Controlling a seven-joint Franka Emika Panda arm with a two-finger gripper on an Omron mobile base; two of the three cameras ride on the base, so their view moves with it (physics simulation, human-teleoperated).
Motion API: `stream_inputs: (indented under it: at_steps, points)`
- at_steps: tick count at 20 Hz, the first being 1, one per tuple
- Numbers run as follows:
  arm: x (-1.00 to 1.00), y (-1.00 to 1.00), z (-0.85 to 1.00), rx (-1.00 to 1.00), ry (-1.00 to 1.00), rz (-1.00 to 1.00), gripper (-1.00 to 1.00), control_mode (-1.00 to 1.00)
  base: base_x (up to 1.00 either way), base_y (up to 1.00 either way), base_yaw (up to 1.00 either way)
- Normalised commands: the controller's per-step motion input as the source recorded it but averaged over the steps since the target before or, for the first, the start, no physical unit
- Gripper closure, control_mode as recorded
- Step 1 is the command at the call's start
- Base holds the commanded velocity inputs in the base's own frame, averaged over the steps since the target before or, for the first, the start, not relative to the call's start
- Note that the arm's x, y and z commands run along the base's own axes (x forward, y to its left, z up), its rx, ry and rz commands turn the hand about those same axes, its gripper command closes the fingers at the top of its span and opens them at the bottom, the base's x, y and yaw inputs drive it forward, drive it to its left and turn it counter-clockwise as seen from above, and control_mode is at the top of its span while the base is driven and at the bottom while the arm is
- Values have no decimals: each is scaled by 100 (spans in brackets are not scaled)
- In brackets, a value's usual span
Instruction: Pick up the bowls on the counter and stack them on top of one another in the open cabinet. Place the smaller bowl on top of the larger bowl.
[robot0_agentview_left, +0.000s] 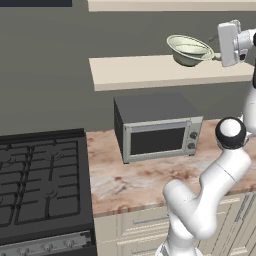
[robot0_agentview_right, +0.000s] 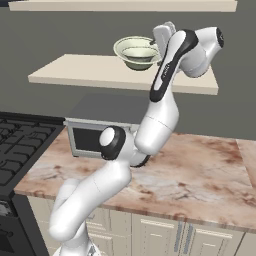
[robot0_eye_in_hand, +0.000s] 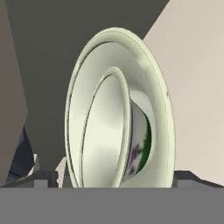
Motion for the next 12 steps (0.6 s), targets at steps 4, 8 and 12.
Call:
stream_inputs:
  at_steps: [4, 8, 12]
  points:
    - [0, -2, 17, 2, 0, 0, -100, -100, 0, 0, 0]
    - [-1, -2, 18, 2, 0, 0, -100, -100, 0, 0, 0]
    - [-3, -4, 11, 2, 0, 0, -100, -100, 0, 0, 0]
